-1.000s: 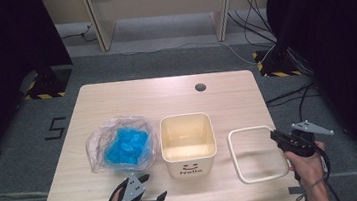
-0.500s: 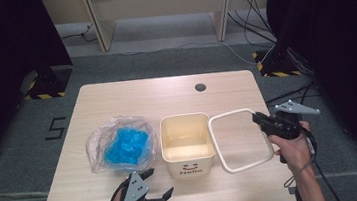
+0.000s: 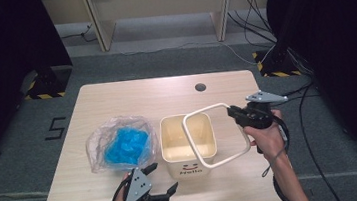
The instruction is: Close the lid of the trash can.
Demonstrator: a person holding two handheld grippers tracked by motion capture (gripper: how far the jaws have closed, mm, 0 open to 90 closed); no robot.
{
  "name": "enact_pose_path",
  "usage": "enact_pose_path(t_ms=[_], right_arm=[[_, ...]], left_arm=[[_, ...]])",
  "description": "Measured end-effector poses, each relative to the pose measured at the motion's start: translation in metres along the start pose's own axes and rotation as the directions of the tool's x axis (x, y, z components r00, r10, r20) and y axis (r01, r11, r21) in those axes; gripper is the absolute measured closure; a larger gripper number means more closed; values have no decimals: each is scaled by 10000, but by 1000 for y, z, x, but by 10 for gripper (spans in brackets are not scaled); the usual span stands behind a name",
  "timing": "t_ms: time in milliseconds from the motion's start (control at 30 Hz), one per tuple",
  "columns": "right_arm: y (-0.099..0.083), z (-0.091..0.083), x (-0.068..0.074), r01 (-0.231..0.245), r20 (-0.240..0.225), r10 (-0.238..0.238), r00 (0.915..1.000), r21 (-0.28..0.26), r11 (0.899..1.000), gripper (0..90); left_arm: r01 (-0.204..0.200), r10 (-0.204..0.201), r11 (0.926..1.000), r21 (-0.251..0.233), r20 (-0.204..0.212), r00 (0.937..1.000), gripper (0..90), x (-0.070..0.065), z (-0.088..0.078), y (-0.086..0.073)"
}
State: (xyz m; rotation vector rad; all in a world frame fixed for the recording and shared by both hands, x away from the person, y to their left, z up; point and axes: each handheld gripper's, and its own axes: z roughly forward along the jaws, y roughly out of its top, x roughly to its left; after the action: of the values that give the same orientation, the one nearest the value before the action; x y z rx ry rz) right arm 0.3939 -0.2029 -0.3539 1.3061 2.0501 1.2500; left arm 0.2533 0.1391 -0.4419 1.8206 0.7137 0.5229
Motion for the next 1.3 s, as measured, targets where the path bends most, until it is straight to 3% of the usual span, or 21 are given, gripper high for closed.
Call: enact_pose_path(t_ms=[467,667,867,933,1300], right_arm=[[34,30,34,517,-177,-508,9986,566,9971,813],[36,41,42,579,-202,-563,9982,867,9946,813],[34,53,50,674,-295,-645,9975,1088,9918,812],[34,56,53,628,-335,-592,9977,1183,9910,812],[32,61,58,688,-373,-642,9972,1369,9882,807]], left_arm=[[32,-40,9998,-192,-408,9992,154,-3,2,12],[-37,9,9992,-401,-697,9976,153,-3,1,16],[-356,300,9976,-595,-937,9952,154,-10,8,24],[-643,570,9960,-626,-1110,9922,154,-10,11,25],[-465,382,9974,-553,-1432,9890,157,-5,18,29]])
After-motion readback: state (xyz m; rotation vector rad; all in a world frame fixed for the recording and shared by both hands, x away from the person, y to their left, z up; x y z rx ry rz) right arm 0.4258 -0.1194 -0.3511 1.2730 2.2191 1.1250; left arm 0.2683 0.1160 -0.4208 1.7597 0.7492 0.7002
